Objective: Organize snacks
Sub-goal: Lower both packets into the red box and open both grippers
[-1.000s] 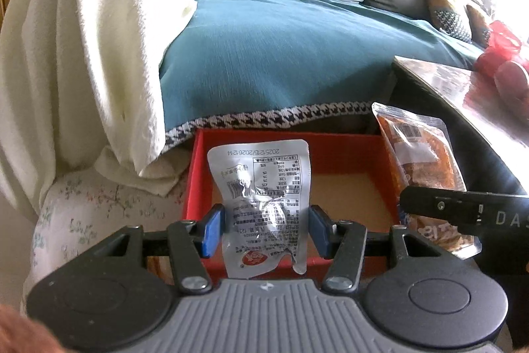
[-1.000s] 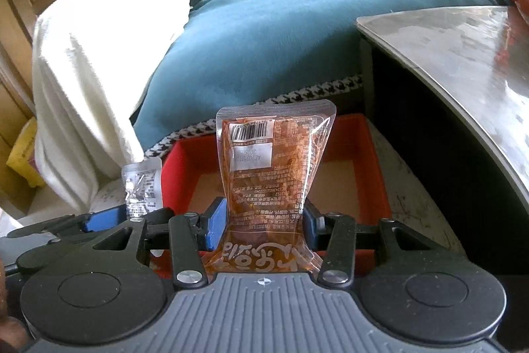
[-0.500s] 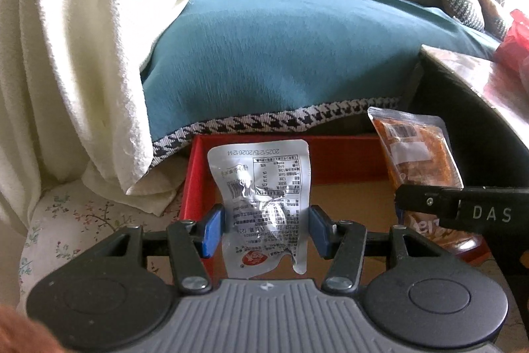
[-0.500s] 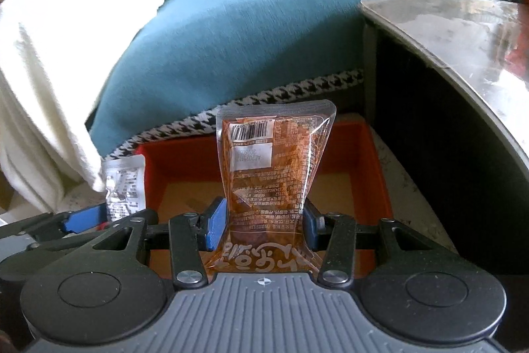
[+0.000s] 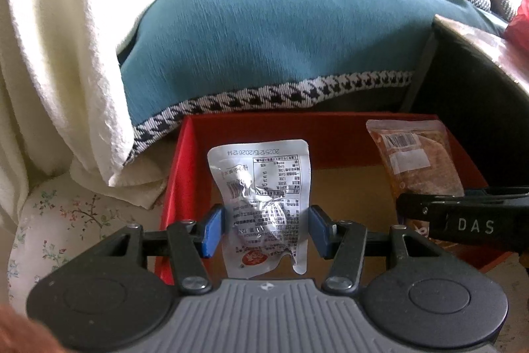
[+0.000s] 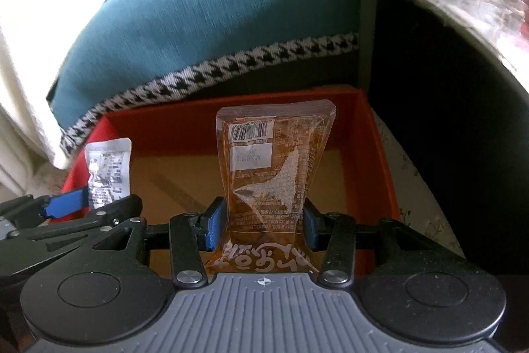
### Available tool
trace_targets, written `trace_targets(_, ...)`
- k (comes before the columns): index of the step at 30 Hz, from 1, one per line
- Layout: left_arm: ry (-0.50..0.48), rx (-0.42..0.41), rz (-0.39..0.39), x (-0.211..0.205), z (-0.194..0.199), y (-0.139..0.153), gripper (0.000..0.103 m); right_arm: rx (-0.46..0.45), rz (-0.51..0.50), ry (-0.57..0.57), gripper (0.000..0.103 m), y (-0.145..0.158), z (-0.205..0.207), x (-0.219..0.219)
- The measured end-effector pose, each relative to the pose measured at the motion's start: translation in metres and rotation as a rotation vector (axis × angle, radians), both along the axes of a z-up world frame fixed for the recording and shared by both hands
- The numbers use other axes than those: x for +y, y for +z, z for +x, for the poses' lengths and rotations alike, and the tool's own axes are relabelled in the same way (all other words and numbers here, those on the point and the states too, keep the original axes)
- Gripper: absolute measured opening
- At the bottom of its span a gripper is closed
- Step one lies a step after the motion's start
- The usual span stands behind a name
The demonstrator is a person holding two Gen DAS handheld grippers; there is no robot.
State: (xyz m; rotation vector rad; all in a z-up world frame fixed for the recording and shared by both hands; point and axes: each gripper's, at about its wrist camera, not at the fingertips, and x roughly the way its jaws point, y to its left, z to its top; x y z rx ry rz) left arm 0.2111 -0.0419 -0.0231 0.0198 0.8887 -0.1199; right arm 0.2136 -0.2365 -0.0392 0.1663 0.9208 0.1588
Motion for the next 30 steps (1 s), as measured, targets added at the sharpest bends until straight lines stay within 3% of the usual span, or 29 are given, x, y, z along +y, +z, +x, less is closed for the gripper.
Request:
trace_targets(13, -0.006, 0.022, 0.029, -0.005, 0.006, -0.016, 0.047, 0.044, -0.026, -0.002, 0.055, -0.025, 0.007, 0.001)
trace_targets(30, -0.036, 0.032, 0.045, -0.017, 0.008, -0.025, 0.047, 0.068, -0.057, 0.017, 0.056, -0.034, 0.01, 0.0)
